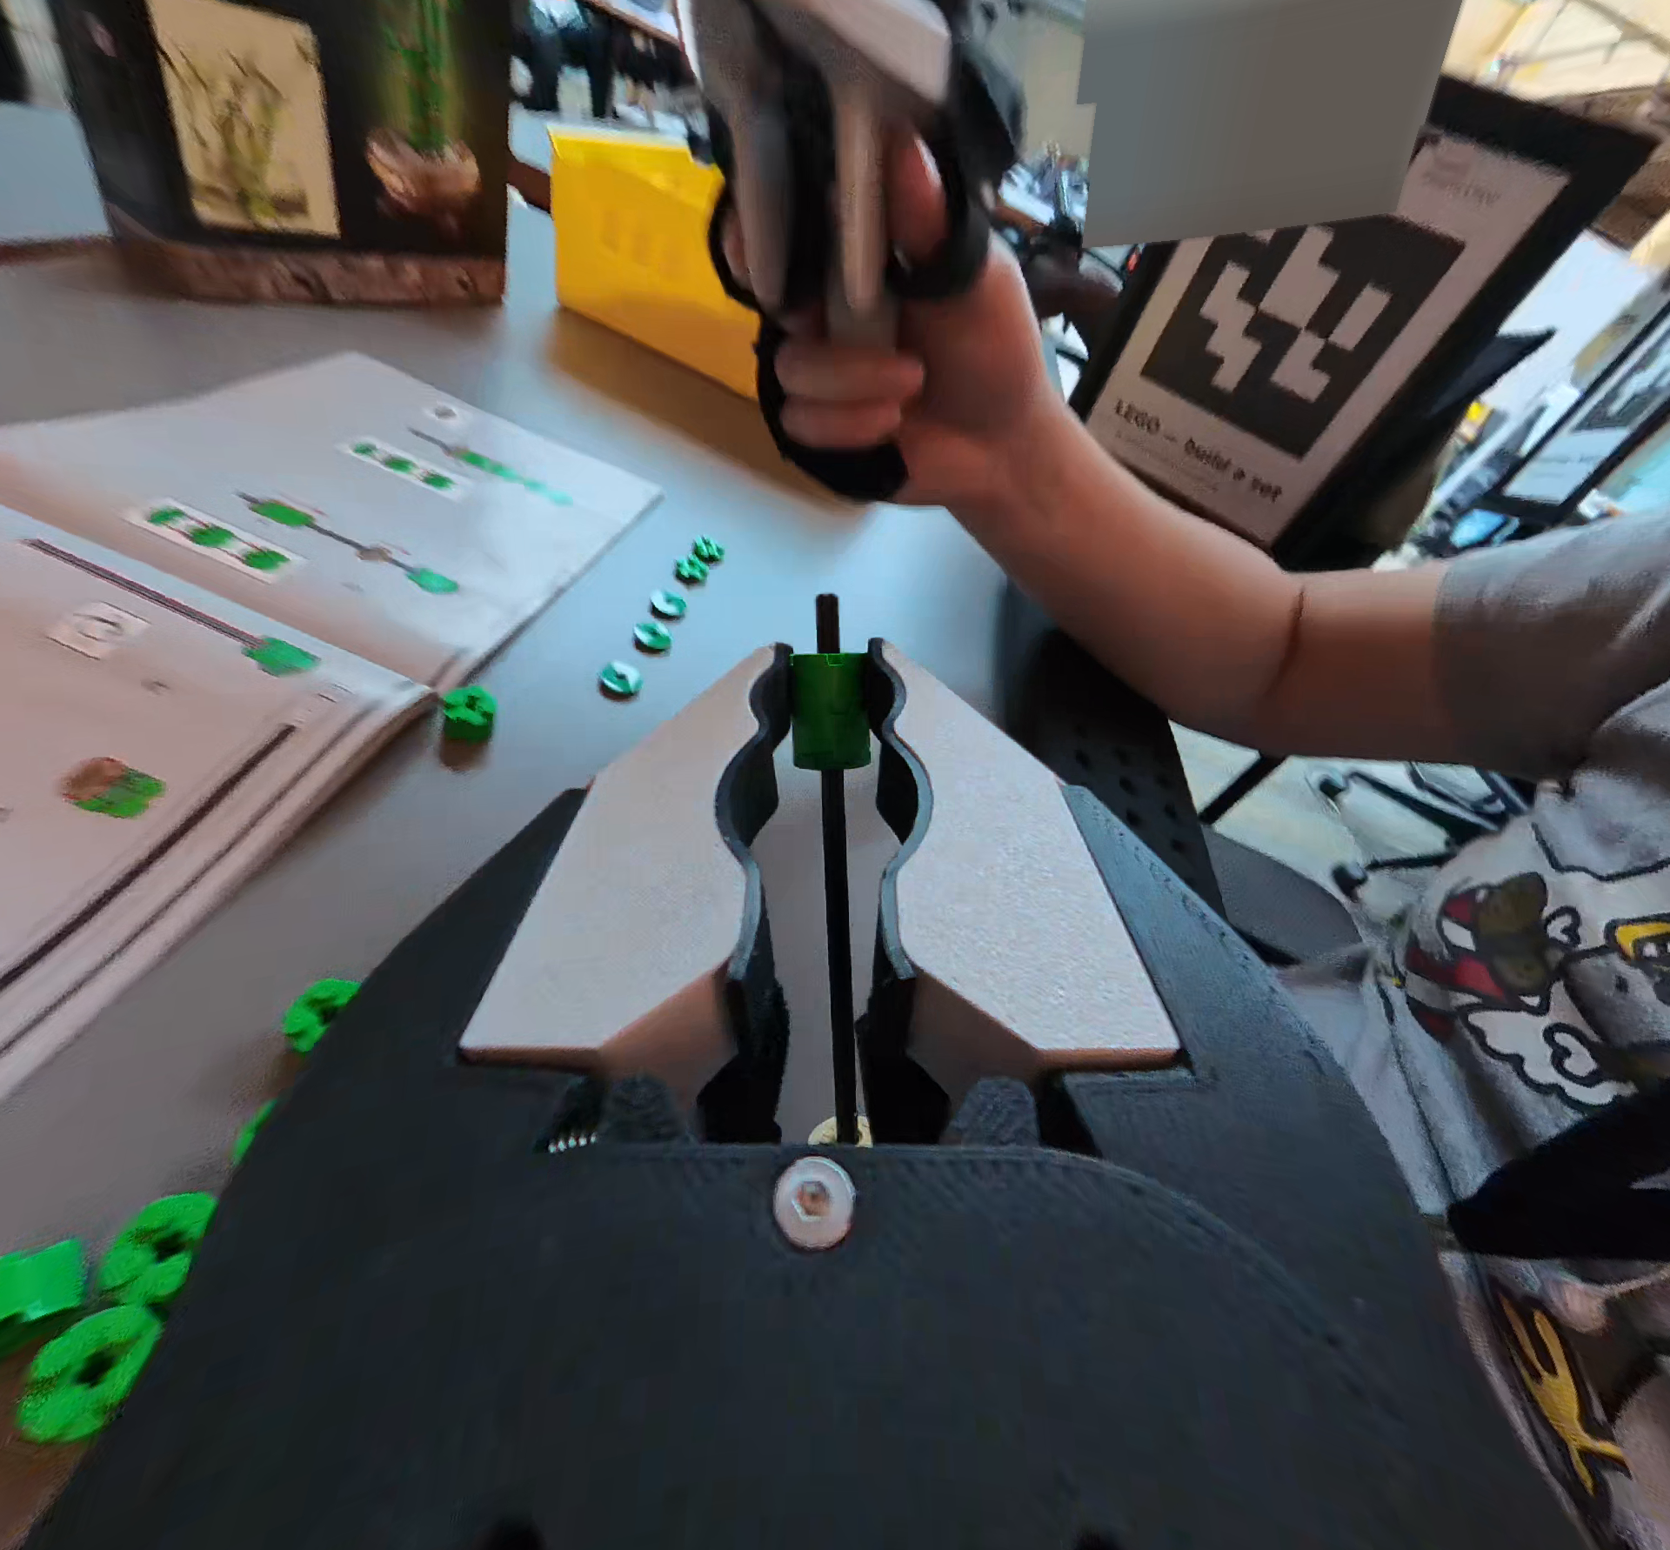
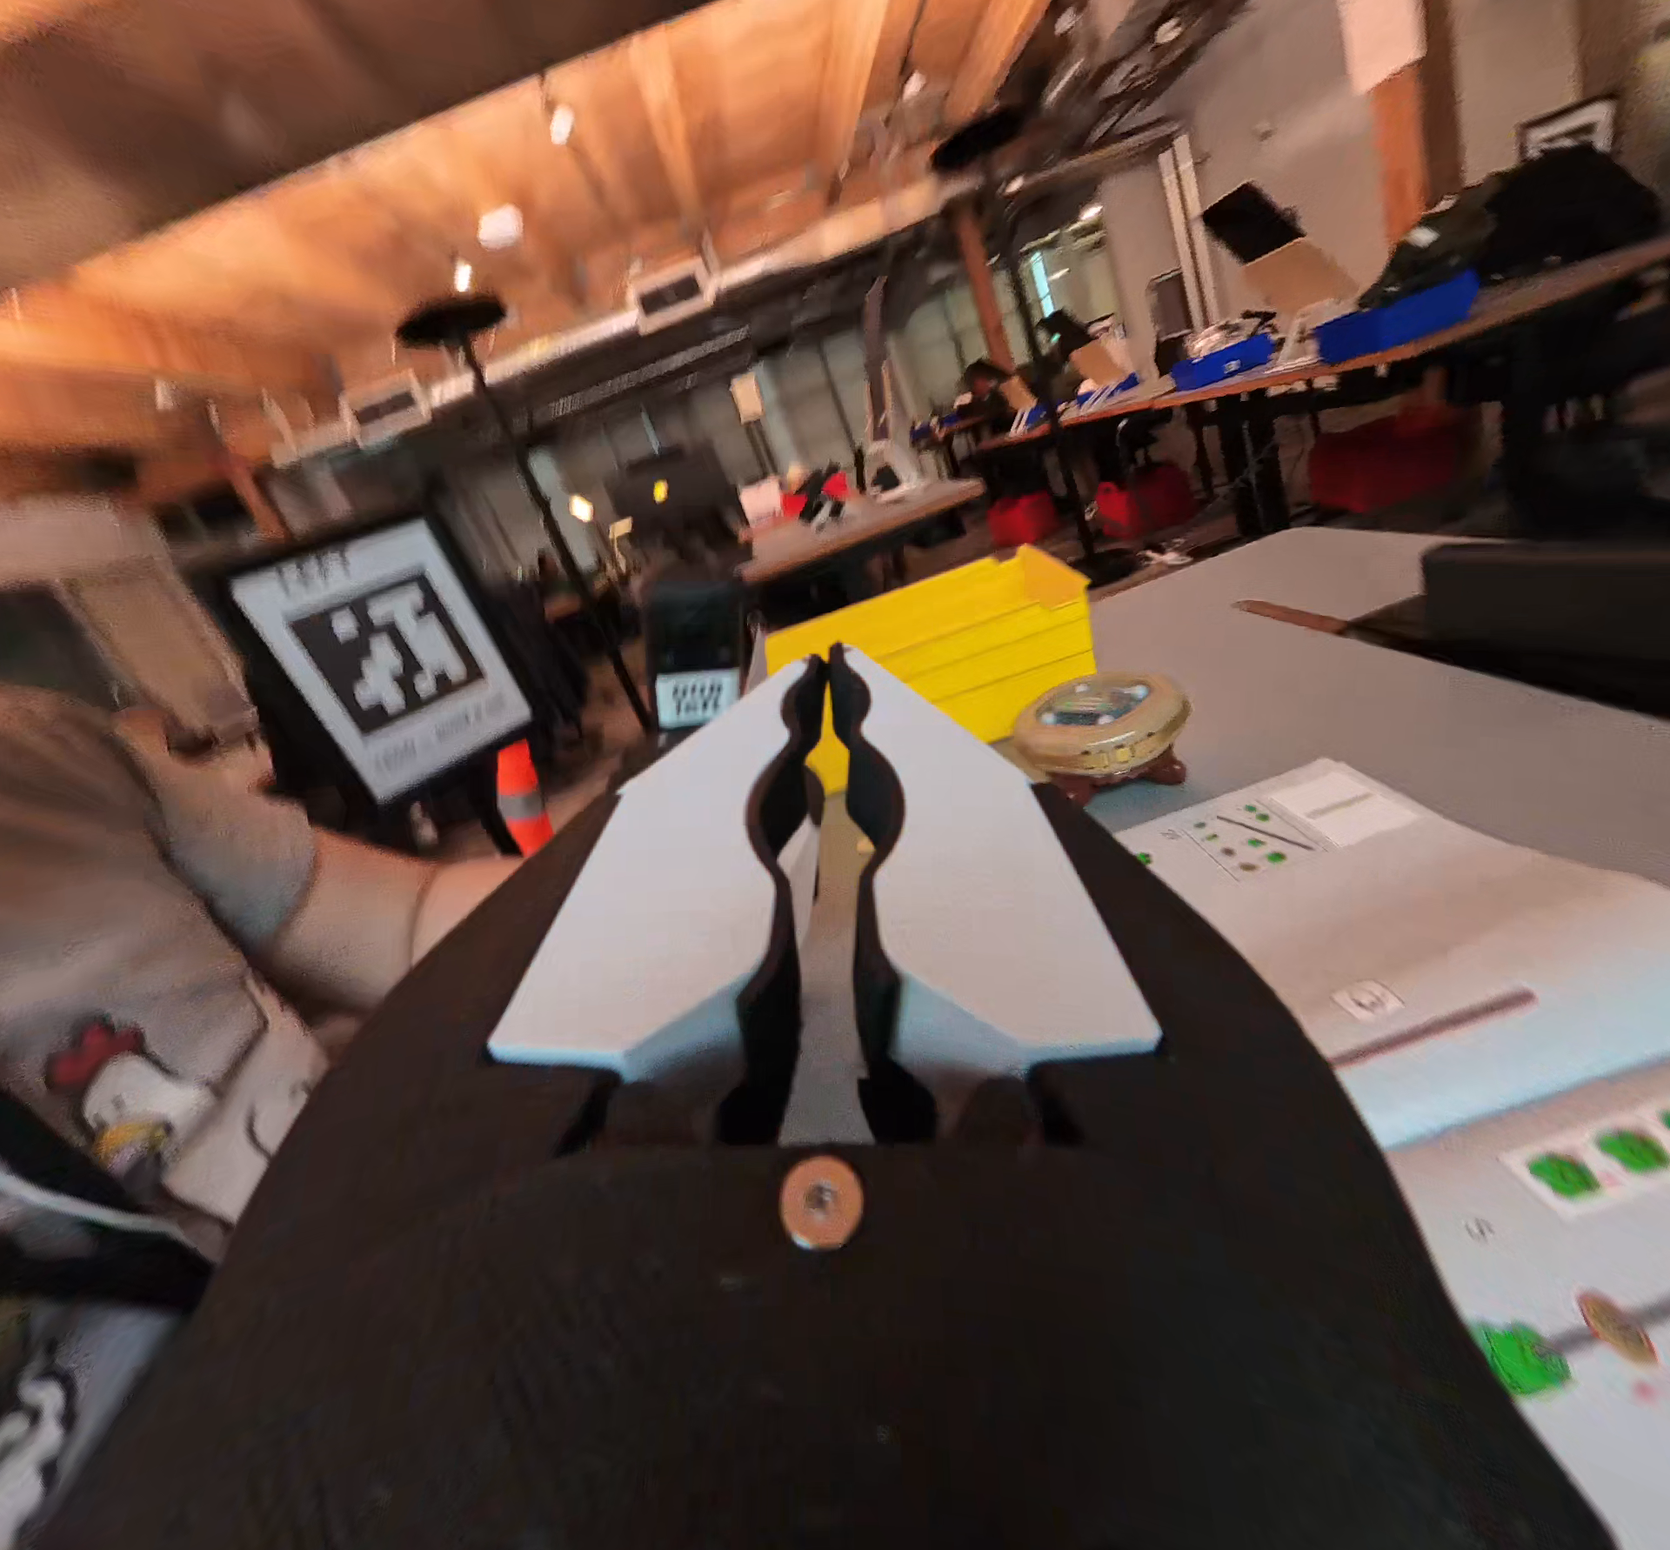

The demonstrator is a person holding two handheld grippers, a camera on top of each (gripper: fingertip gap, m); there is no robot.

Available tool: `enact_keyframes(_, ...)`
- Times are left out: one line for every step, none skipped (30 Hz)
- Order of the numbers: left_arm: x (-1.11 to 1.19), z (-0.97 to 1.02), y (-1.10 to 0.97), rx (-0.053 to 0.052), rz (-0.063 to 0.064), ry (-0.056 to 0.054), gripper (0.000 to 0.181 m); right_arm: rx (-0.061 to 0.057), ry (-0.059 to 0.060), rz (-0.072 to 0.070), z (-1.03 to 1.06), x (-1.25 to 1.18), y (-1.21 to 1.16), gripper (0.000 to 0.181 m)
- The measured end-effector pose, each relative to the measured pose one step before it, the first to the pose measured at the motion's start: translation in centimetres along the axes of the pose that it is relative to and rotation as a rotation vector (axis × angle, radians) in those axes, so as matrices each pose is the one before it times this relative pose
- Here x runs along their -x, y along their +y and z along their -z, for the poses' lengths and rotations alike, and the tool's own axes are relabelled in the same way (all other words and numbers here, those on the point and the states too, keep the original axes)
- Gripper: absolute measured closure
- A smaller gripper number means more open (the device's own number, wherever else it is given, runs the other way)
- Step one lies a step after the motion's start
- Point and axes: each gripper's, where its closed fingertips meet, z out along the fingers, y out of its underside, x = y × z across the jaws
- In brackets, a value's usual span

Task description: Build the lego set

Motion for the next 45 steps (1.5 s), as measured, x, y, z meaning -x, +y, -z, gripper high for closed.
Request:
enact_keyframes(0.01, 0.491, -0.713, -0.0366, -0.0056, 0.0005, 0.167, 0.0219, -0.0471, 0.0388, -0.765, 1.195, 0.694, 0.178)
enact_keyframes(-0.042, 0.379, -0.458, -0.0223, 0.0011, 0.0072, 0.167, 0.0177, -0.0584, -0.0068, -0.766, 1.088, 0.704, 0.176)
enact_keyframes(0.09, 0.312, -0.262, -0.0172, 0.0081, 0.0013, 0.167, 0.0333, -0.0433, -0.0362, -0.715, 0.582, 0.91, 0.175)
enact_keyframes(0.061, 0.281, -0.266, -0.0249, 0.0131, 0.0058, 0.167, 0.0366, -0.0245, -0.0362, -0.593, 0.138, 0.989, 0.172)
enact_keyframes(-0.121, 0.258, -0.345, -0.0289, 0.018, 0.0176, 0.167, 0.0196, -0.0187, -0.0223, -0.469, 0.021, 0.777, 0.169)
enact_keyframes(-0.049, 0.256, -0.36, -0.0266, 0.0176, 0.0117, 0.167, 0.0008, -0.0258, -0.0114, -0.387, 0.143, 0.519, 0.167)
enact_keyframes(0.054, 0.251, -0.337, -0.0221, 0.0112, 0.0029, 0.167, 0.0061, -0.0137, -0.014, -0.297, -0.062, 0.476, 0.166)
enact_keyframes(-0.001, 0.199, -0.276, -0.0151, 0.0072, 0.0051, 0.167, 0.0117, 0.0054, -0.0139, -0.216, -0.346, 0.472, 0.166)
enact_keyframes(-0.047, 0.124, -0.218, -0.0103, 0.0049, 0.0064, 0.167, -0.006, 0.0015, -0.0113, -0.146, -0.242, 0.18, 0.166)
enact_keyframes(-0.037, 0.059, -0.188, -0.0108, 0.0015, 0.0039, 0.168, -0.02, -0.0094, -0.0098, -0.166, -0.011, 0.007, 0.166)
enact_keyframes(-0.1, 0.027, -0.179, -0.0103, -0.0008, 0.006, 0.167, -0.0096, -0.0083, -0.0162, -0.189, -0.012, 0.126, 0.167)
enact_keyframes(-0.122, -0.007, -0.099, -0.0051, -0.0001, 0.0074, 0.167, 0.002, -0.0008, -0.0133, -0.184, -0.091, 0.216, 0.168)
enact_keyframes(0.014, -0.005, -0.036, -0.0016, 0.0004, 0.0008, 0.168, 0.0056, -0.0013, -0.0029, -0.167, -0.02, 0.21, 0.169)
enact_keyframes(-0.001, -0.02, 0.018, 0.0002, 0.0018, 0.0025, 0.168, 0.0076, -0.0033, 0.0013, -0.153, 0.06, 0.185, 0.17)
enact_keyframes(-0.11, -0.041, 0.022, 0.0, 0.0049, 0.0096, 0.167, 0.0047, 0.0055, 0.0011, -0.151, -0.081, 0.141, 0.171)
enact_keyframes(-0.074, -0.043, 0.033, 0.001, 0.0043, 0.0064, 0.167, 0.0042, 0.003, 0.0007, -0.144, -0.068, 0.185, 0.173)
enact_keyframes(0.019, -0.021, 0.023, -0.0006, 0.0022, -0.0001, 0.167, 0.0021, -0.01, 0.001, -0.133, 0.106, 0.193, 0.178)
enact_keyframes(0.033, 0.007, -0.016, -0.0017, 0.0025, 0.0, 0.168, -0.0078, -0.0034, -0.008, -0.074, -0.018, -0.007, 0.178)
enact_keyframes(0.028, 0.036, -0.014, -0.0015, 0.0054, 0.0015, 0.167, -0.0051, -0.0058, -0.0173, -0.038, -0.047, -0.003, 0.178)
enact_keyframes(0.049, 0.032, -0.035, -0.0036, 0.0068, 0.0013, 0.168, -0.0046, -0.0042, -0.0216, 0.0, -0.059, -0.006, 0.178)
enact_keyframes(0.028, -0.005, -0.044, -0.0048, 0.0086, 0.0027, 0.168, -0.002, 0.0047, -0.0065, 0.001, -0.058, -0.04, 0.178)
enact_keyframes(-0.004, -0.001, -0.127, -0.0095, 0.0116, 0.0066, 0.168, -0.009, 0.0047, 0.0165, -0.035, 0.028, -0.123, 0.179)
enact_keyframes(-0.048, -0.002, -0.18, -0.0128, 0.0132, 0.0089, 0.168, -0.0084, 0.0022, 0.0058, -0.021, -0.001, -0.135, 0.179)
enact_keyframes(0.01, 0.009, -0.177, -0.0128, 0.0135, 0.0066, 0.168, -0.0086, -0.0028, -0.0178, -0.029, -0.022, -0.112, 0.179)
enact_keyframes(0.041, 0.028, -0.136, -0.0108, 0.0146, 0.0045, 0.168, -0.0096, -0.0026, -0.0219, -0.013, -0.083, -0.078, 0.179)
enact_keyframes(0.059, 0.014, -0.06, -0.0059, 0.0135, 0.0036, 0.168, -0.0097, 0.0017, -0.0104, 0.001, -0.097, -0.062, 0.179)
enact_keyframes(0.055, 0.015, 0.016, 0.0004, 0.0094, 0.0026, 0.168, -0.0039, -0.0002, -0.0011, 0.001, -0.028, 0.011, 0.179)
enact_keyframes(0.082, -0.007, 0.043, 0.0036, 0.0048, -0.0007, 0.168, -0.0007, 0.0087, 0.0065, 0.037, -0.098, -0.004, 0.179)
enact_keyframes(0.073, -0.008, 0.01, 0.0028, 0.0008, -0.0029, 0.168, 0.0011, 0.0072, 0.0082, 0.031, -0.04, -0.041, 0.179)
enact_keyframes(0.037, -0.021, -0.006, 0.0029, -0.0001, -0.0016, 0.167, 0.0026, 0.0034, 0.0068, 0.019, -0.007, -0.054, 0.179)
enact_keyframes(0.009, -0.008, 0.002, 0.0032, -0.0011, -0.0013, 0.167, -0.0078, 0.0046, 0.0092, 0.035, 0.02, -0.178, 0.179)
enact_keyframes(0.013, 0.002, 0.056, 0.0051, -0.0011, -0.0005, 0.167, -0.0145, 0.0008, 0.0022, 0.084, 0.045, -0.26, 0.179)
enact_keyframes(0.026, 0.014, 0.163, 0.01, 0.0027, -0.0003, 0.167, -0.0191, 0.0005, -0.0036, 0.165, 0.0, -0.388, 0.179)
enact_keyframes(0.079, 0.025, 0.147, 0.0085, 0.0044, -0.002, 0.167, -0.021, 0.0023, 0.001, 0.21, -0.024, -0.457, 0.179)
enact_keyframes(0.061, 0.02, 0.018, -0.0009, 0.001, -0.0034, 0.167, 0.0007, 0.0007, 0.0057, 0.142, -0.026, -0.094, 0.179)
enact_keyframes(0.064, -0.007, 0.069, 0.0022, -0.0033, -0.0041, 0.168, 0.0085, -0.0006, 0.0035, 0.046, -0.064, 0.12, 0.179)
enact_keyframes(0.018, -0.06, 0.164, 0.0092, -0.0034, -0.0009, 0.168, 0.0049, -0.0106, -0.0075, 0.0, 0.039, 0.131, 0.179)
enact_keyframes(-0.088, -0.094, 0.097, 0.0045, -0.0007, 0.0053, 0.167, 0.0019, -0.0136, -0.0191, -0.018, 0.047, 0.103, 0.179)
enact_keyframes(-0.099, -0.083, -0.026, -0.0039, 0.0029, 0.0063, 0.167, 0.0039, -0.002, -0.014, -0.024, -0.091, 0.123, 0.179)
enact_keyframes(-0.042, -0.03, -0.067, -0.0063, 0.0037, 0.0039, 0.167, 0.0036, -0.0036, -0.0026, -0.051, -0.009, 0.114, 0.179)
enact_keyframes(0.028, 0.018, -0.033, -0.0014, 0.0027, 0.0005, 0.167, 0.0039, -0.002, 0.0027, -0.06, 0.019, 0.09, 0.179)
enact_keyframes(0.01, 0.047, 0.017, 0.0029, -0.0002, 0.0003, 0.167, 0.0005, 0.0011, 0.0051, -0.032, -0.013, 0.017, 0.179)
enact_keyframes(-0.05, 0.039, 0.014, 0.0037, -0.0045, 0.0002, 0.167, -0.001, -0.0043, 0.0039, -0.04, 0.068, 0.005, 0.179)
enact_keyframes(-0.043, 0.016, 0.034, 0.0044, -0.0092, -0.0027, 0.168, -0.0025, -0.0051, -0.0016, -0.046, 0.073, 0.017, 0.179)
enact_keyframes(0.001, 0.008, 0.015, 0.0032, -0.0087, -0.0061, 0.168, -0.0041, 0.0015, -0.006, -0.025, -0.039, 0.002, 0.179)
